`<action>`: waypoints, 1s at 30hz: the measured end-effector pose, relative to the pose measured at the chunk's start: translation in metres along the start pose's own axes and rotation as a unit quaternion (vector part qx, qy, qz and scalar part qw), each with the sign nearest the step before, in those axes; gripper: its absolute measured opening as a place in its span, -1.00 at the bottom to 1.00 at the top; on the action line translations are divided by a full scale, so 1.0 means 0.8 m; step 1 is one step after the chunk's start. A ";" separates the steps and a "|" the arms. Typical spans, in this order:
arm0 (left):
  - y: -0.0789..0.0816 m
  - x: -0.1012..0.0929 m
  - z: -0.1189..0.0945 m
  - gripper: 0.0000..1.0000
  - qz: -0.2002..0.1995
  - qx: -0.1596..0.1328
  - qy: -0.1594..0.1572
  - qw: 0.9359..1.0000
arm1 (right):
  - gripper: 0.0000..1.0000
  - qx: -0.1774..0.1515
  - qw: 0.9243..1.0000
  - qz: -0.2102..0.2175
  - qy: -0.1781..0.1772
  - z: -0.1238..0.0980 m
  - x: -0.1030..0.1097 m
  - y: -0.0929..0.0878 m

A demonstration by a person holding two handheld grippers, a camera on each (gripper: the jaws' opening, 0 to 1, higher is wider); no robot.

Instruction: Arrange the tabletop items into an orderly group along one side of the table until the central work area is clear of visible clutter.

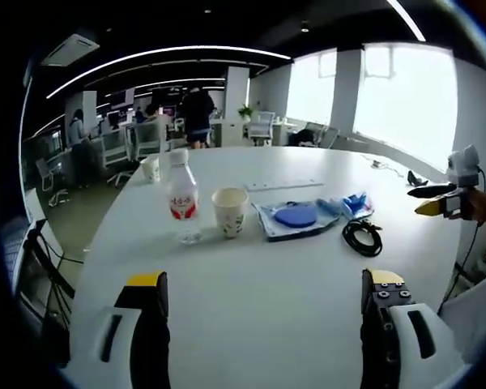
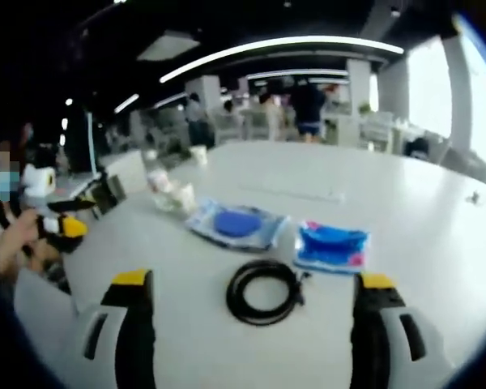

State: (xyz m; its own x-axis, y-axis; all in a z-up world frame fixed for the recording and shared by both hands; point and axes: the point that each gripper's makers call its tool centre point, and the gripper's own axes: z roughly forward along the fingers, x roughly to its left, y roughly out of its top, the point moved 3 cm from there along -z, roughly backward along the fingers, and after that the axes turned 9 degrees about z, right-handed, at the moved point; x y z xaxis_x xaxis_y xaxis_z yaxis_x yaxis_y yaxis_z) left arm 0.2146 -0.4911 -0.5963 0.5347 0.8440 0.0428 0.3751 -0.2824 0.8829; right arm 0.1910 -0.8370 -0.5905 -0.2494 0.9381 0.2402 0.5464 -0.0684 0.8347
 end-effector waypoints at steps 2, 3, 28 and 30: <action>-0.001 -0.001 -0.007 1.00 0.002 0.002 -0.001 1.000 | 1.00 0.002 1.000 -0.001 0.001 -0.010 0.004 -0.001; -0.001 -0.002 -0.012 1.00 0.002 0.002 -0.002 1.000 | 1.00 0.003 1.000 -0.001 0.001 -0.017 0.006 -0.002; -0.022 -0.031 -0.101 1.00 -0.008 0.011 -0.001 1.000 | 0.99 0.003 1.000 0.020 -0.010 -0.118 0.033 -0.062; -0.023 -0.032 -0.104 1.00 -0.009 0.012 0.001 1.000 | 0.99 0.005 1.000 0.019 -0.009 -0.121 0.034 -0.065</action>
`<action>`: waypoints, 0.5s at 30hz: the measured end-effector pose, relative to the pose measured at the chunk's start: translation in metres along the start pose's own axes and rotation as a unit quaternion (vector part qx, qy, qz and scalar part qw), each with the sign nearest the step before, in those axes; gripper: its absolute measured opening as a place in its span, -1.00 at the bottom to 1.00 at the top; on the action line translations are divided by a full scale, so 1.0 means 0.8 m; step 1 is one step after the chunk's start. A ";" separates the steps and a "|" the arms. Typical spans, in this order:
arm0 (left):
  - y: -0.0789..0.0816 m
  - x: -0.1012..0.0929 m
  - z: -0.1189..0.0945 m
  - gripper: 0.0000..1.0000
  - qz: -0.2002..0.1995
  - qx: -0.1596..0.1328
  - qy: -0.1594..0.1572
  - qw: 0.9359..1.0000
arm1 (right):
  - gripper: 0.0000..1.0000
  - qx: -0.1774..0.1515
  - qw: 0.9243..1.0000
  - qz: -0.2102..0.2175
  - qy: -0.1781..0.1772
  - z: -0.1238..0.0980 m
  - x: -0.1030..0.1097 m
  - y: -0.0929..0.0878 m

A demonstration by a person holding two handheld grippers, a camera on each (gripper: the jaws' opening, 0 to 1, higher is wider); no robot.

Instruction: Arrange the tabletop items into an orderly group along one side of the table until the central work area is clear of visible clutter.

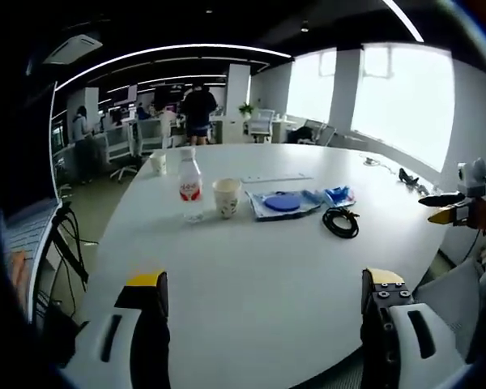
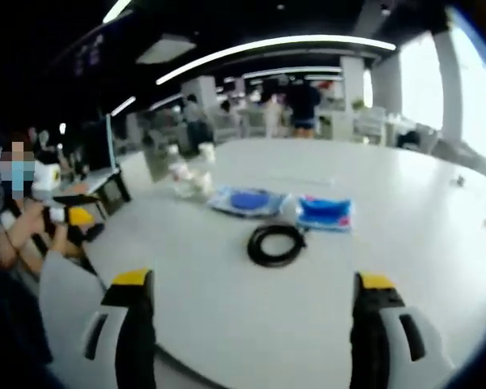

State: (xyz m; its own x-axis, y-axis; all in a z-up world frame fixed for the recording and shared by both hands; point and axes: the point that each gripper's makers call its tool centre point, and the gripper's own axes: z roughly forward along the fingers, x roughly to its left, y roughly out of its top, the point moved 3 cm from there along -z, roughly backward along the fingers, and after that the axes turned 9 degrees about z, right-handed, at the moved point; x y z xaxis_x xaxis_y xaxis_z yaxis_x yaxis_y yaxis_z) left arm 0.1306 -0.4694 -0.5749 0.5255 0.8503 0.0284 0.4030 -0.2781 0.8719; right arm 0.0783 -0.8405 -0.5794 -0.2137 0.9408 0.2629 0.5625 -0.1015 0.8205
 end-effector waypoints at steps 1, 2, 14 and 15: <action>0.000 -0.001 -0.002 1.00 0.000 -0.001 0.000 1.000 | 0.99 0.000 1.000 0.000 0.001 -0.001 0.001 -0.001; 0.001 -0.001 -0.004 1.00 -0.001 -0.002 0.003 1.000 | 0.98 0.000 1.000 -0.001 0.001 -0.002 0.002 -0.003; -0.008 -0.010 -0.013 1.00 0.008 0.000 -0.004 1.000 | 0.92 0.022 0.999 -0.030 -0.004 -0.006 0.002 -0.017; -0.009 -0.011 -0.013 1.00 0.009 0.000 -0.003 1.000 | 0.91 0.025 0.999 -0.031 -0.004 -0.006 0.003 -0.019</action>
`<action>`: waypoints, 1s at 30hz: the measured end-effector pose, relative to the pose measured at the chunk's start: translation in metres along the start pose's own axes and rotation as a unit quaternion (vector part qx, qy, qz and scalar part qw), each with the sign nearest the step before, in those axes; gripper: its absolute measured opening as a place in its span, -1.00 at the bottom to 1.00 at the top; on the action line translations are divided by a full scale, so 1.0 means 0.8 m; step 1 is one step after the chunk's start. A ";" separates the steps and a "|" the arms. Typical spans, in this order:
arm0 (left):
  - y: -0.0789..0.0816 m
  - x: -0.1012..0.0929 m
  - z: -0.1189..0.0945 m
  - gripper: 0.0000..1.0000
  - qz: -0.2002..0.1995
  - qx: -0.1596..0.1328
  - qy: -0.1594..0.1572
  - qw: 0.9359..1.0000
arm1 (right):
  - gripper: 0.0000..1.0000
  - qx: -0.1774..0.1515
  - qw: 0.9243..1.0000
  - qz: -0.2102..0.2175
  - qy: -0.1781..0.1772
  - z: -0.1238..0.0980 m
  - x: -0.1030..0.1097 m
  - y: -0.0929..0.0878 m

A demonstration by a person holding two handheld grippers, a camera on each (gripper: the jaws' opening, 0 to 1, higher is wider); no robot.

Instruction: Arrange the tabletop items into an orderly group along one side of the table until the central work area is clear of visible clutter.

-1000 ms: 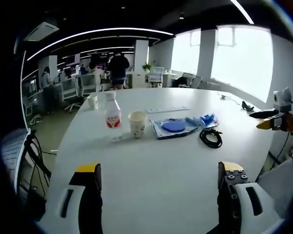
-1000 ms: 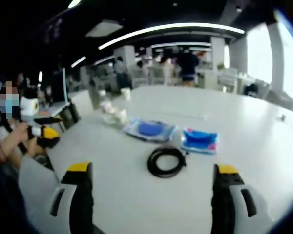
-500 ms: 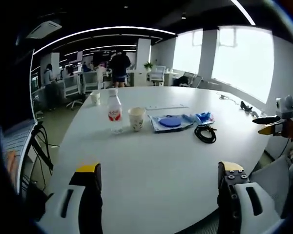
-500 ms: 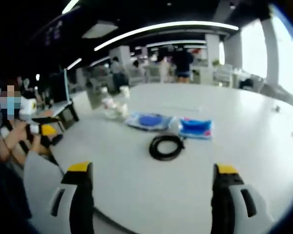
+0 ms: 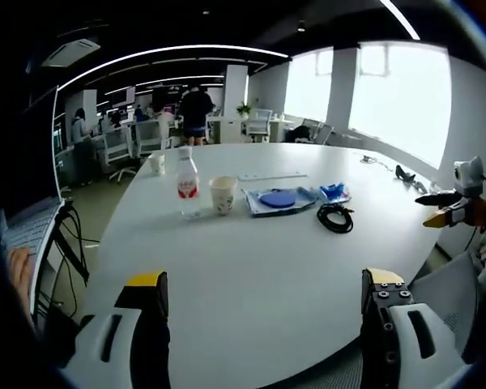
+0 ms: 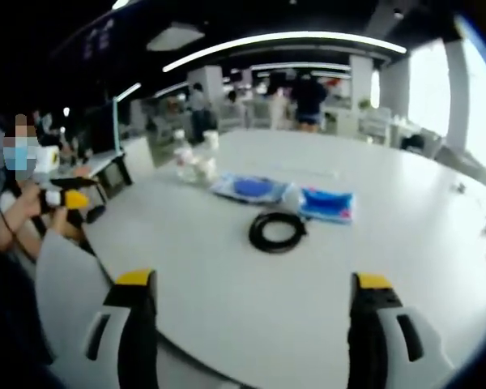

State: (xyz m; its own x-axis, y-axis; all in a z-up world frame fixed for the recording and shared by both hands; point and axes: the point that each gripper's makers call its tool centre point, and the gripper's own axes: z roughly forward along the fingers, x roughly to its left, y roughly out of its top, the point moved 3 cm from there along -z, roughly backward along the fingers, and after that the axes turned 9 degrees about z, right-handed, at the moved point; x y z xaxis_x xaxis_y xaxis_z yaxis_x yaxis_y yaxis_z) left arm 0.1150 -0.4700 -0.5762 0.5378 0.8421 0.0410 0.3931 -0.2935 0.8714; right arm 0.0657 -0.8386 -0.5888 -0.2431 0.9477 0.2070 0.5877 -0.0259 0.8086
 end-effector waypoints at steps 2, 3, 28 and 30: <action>-0.001 -0.001 -0.001 1.00 0.000 0.001 0.000 1.000 | 0.89 0.003 1.000 0.000 -0.001 0.000 0.000 -0.003; -0.001 -0.002 -0.001 1.00 -0.001 0.001 0.001 1.000 | 0.88 0.003 1.000 0.000 -0.001 -0.001 0.001 -0.004; -0.009 0.015 -0.001 1.00 0.004 -0.010 0.006 1.000 | 0.88 -0.028 0.999 0.032 0.011 -0.003 -0.003 0.003; -0.010 0.014 0.002 1.00 0.006 -0.009 0.002 1.000 | 0.88 -0.033 0.999 0.035 0.011 -0.002 -0.003 0.005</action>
State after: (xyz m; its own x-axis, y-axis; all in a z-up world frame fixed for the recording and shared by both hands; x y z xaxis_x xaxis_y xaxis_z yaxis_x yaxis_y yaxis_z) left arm 0.1189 -0.4590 -0.5831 0.5389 0.8406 0.0544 0.3731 -0.2961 0.8793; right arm 0.0672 -0.8417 -0.5851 -0.2199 0.9358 0.2755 0.5522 -0.1134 0.8260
